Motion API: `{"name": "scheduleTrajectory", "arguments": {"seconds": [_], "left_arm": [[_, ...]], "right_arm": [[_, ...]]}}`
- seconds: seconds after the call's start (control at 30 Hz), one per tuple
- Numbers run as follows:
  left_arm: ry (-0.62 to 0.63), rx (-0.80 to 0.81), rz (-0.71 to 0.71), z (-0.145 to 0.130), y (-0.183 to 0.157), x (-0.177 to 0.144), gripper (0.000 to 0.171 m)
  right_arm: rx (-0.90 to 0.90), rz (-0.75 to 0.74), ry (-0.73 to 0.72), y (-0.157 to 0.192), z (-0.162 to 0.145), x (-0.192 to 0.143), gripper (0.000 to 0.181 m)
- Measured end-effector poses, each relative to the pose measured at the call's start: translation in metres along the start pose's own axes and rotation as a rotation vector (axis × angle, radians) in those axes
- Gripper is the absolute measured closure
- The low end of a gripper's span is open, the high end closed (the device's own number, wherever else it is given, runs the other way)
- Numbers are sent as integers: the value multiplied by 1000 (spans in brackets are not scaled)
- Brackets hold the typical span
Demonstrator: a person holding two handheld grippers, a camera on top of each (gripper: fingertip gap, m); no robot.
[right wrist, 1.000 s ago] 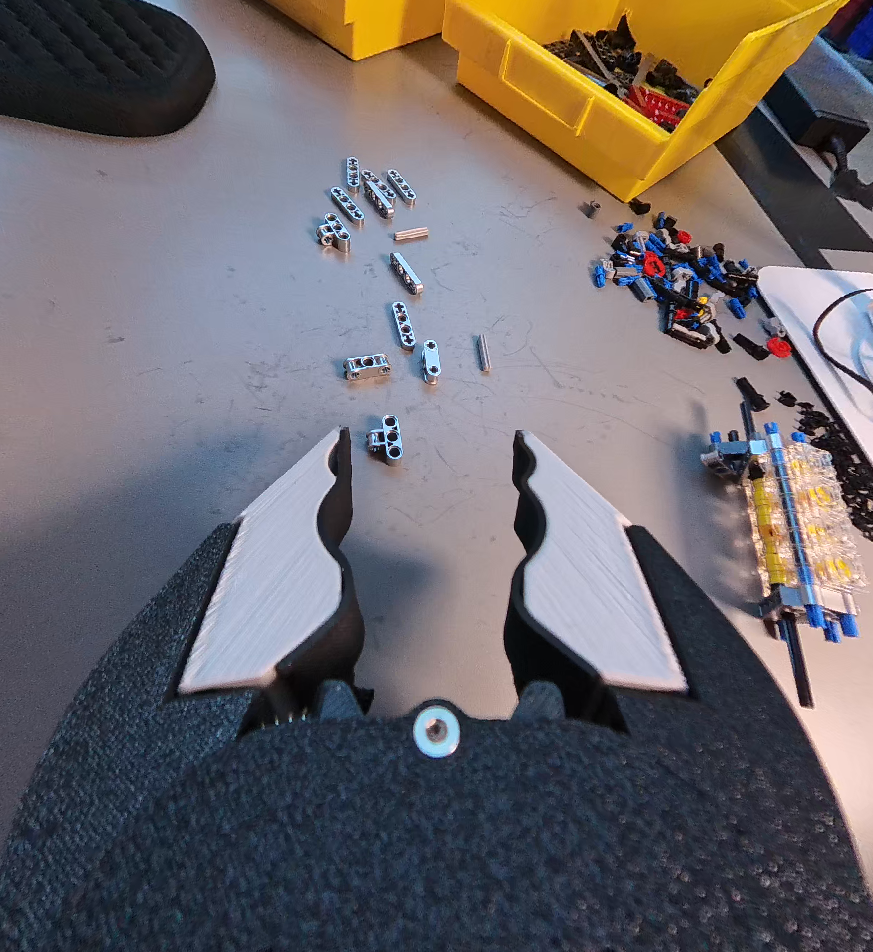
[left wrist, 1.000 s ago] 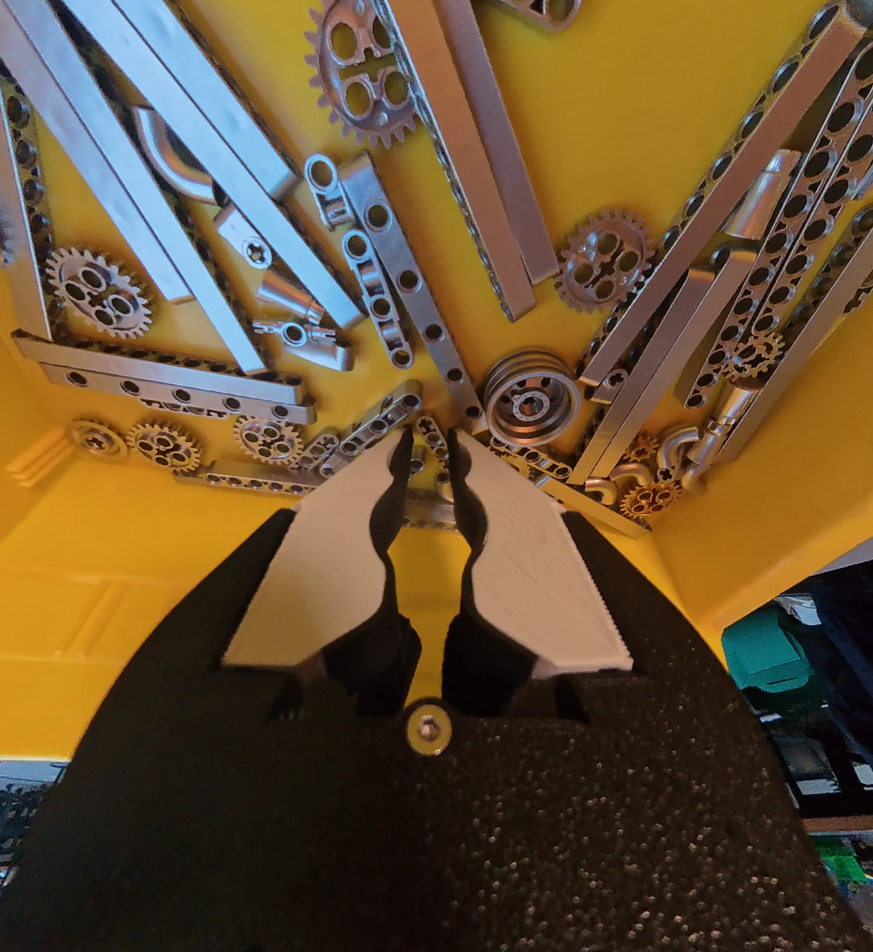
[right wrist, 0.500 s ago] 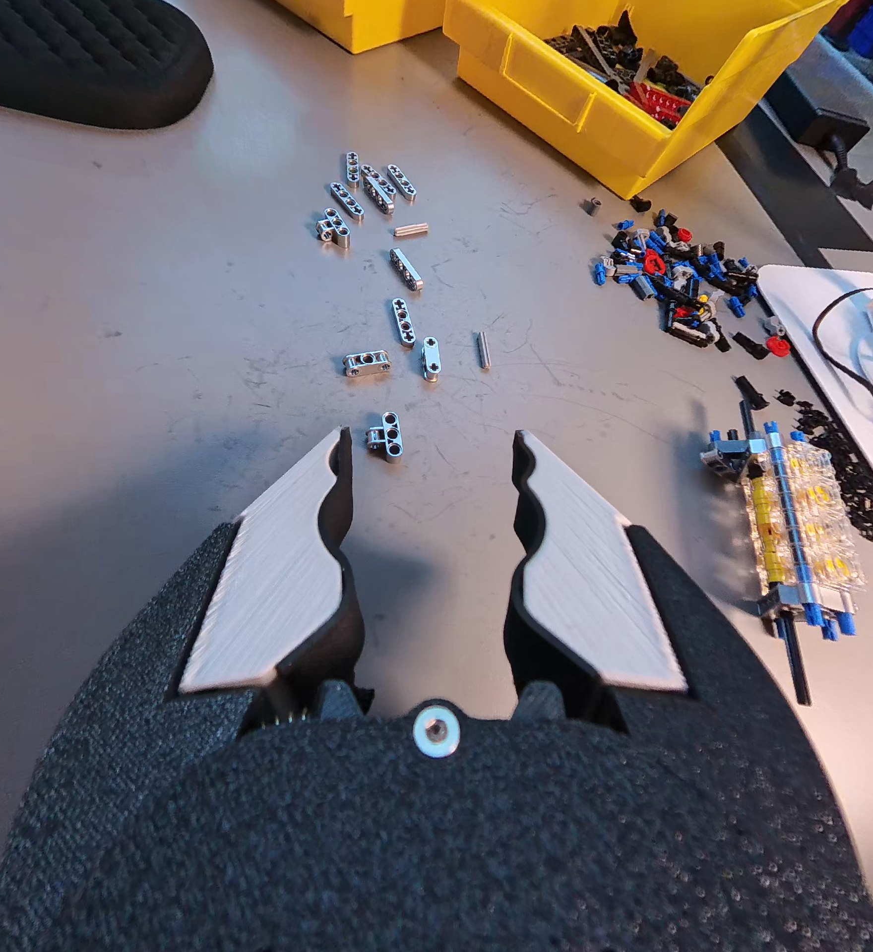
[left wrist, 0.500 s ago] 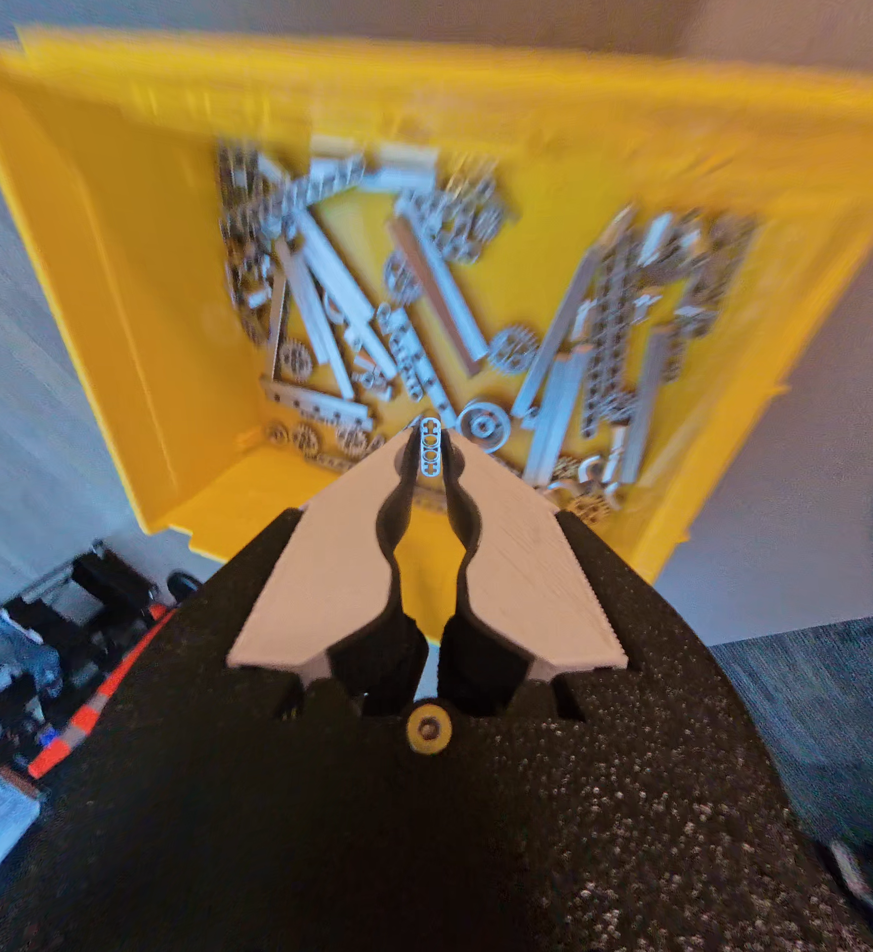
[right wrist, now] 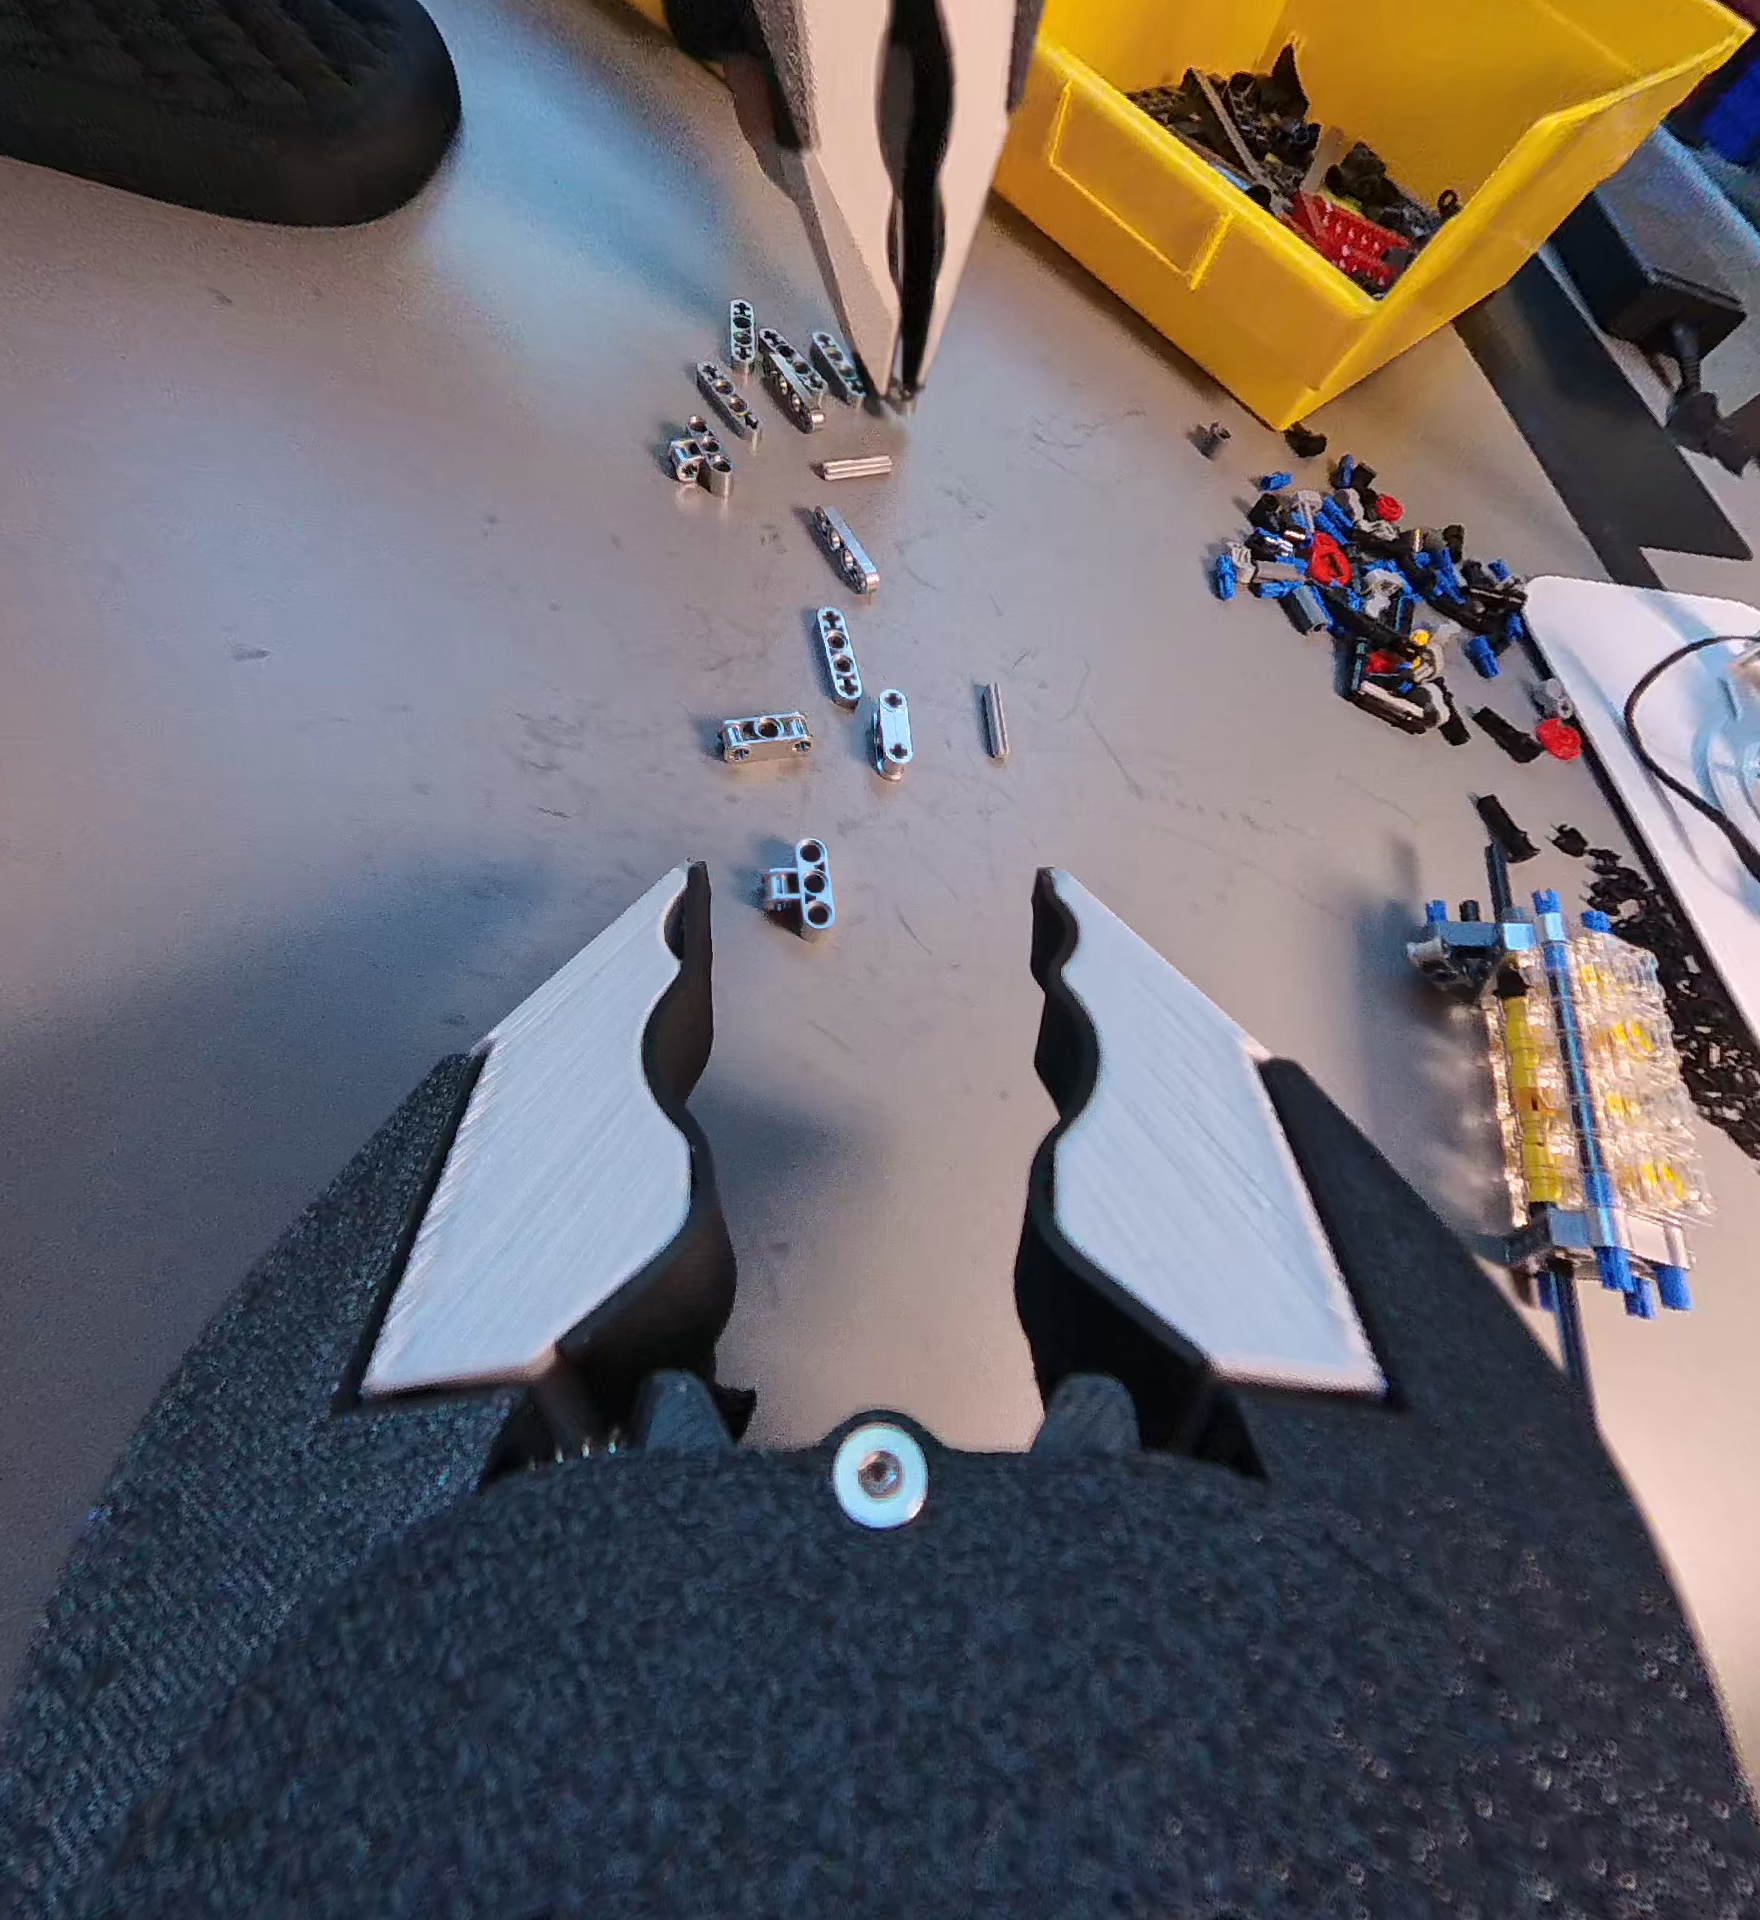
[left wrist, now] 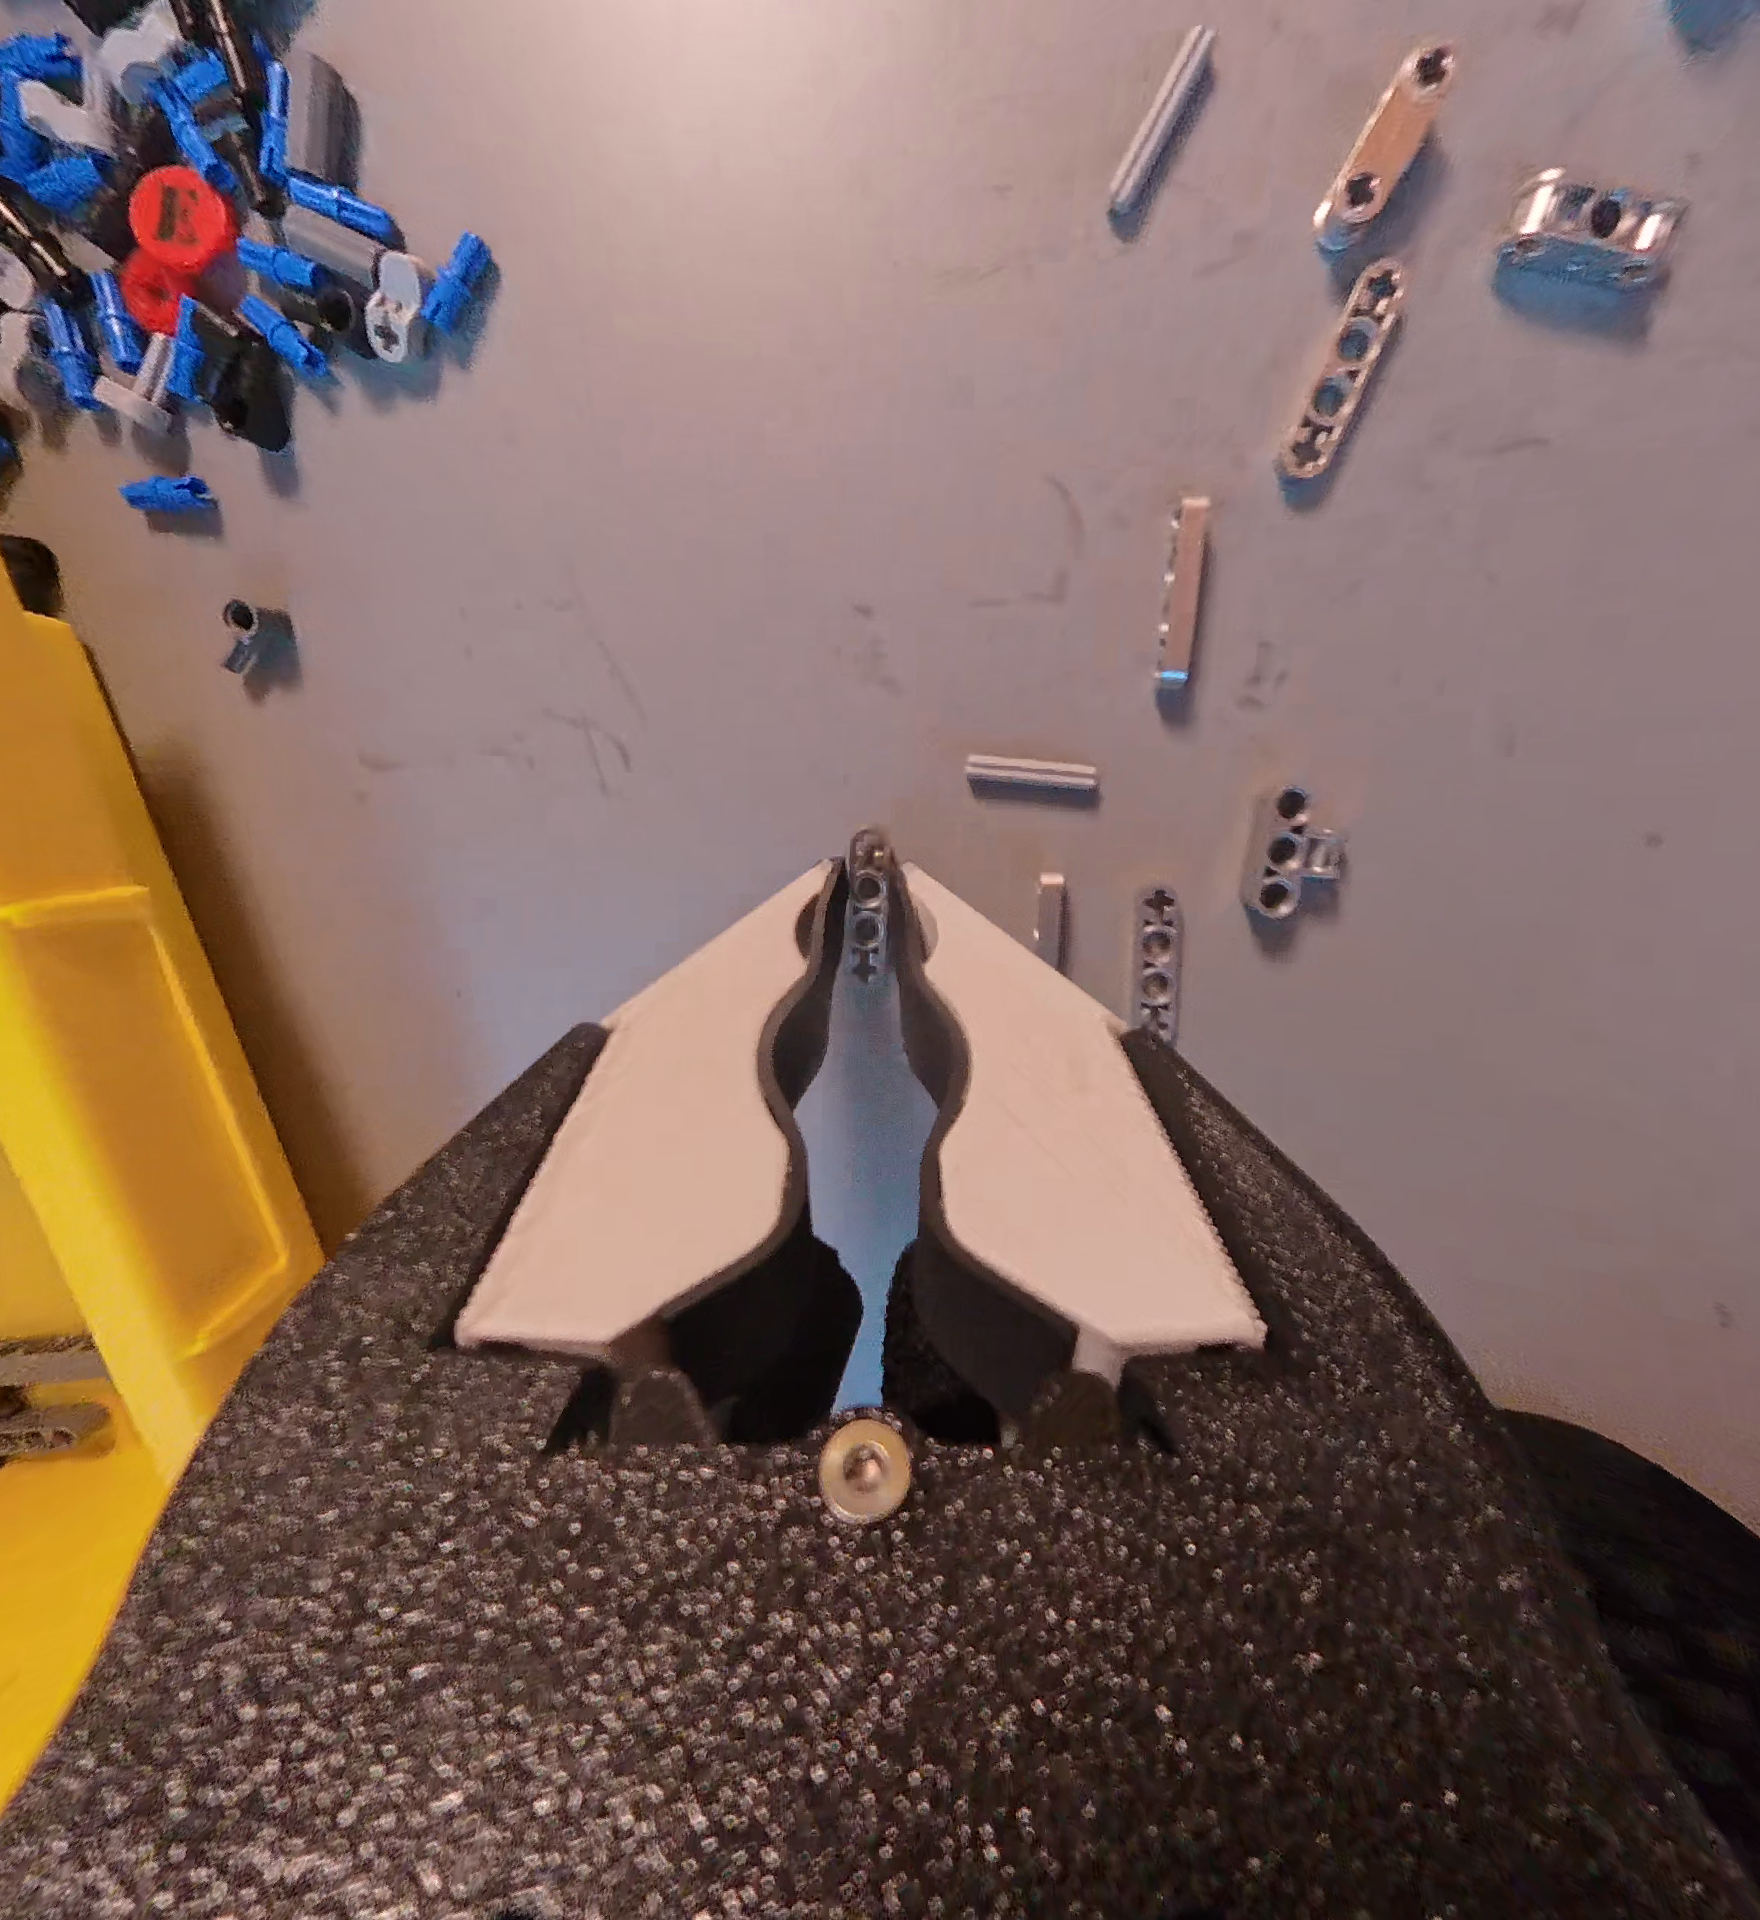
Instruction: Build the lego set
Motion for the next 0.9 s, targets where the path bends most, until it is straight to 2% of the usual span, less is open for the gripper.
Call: {"name": "scheduleTrajectory", "arguments": {"seconds": [0.13, 0.23, 0.37, 0.47, 0.53, 0.77, 0.9], "left_arm": [[-18, -31, -60, 3, 9, 4, 164], [-66, -32, -53, 0, 11, 3, 163], [-230, -33, -1, -11, 13, -8, 162], [-335, -35, 25, -16, 13, -19, 169], [-342, -42, 9, -18, 12, -19, 169], [-243, -60, -15, -19, 13, -2, 171], [-236, -57, -9, -18, 11, -8, 171]], "right_arm": [[-8, 5, 5, 2, 0, 1, 122], [-1, 21, 27, 3, -4, 5, 122], [-5, 27, 49, 4, -6, 8, 122], [4, 29, 50, 3, -6, 9, 122], [5, 33, 58, 4, -7, 10, 122], [-4, 32, 49, 4, -6, 8, 122], [-4, 32, 44, 4, -6, 8, 122]]}}
Point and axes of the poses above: each gripper's, where its closed fingertips meet, x out along the fingers, z out of its top, y = z × x across the jaws, the point moved 9 cm from there along -x, back along the fingers, and after that the axes turned 13 degrees about -z, right-handed, at the moved point
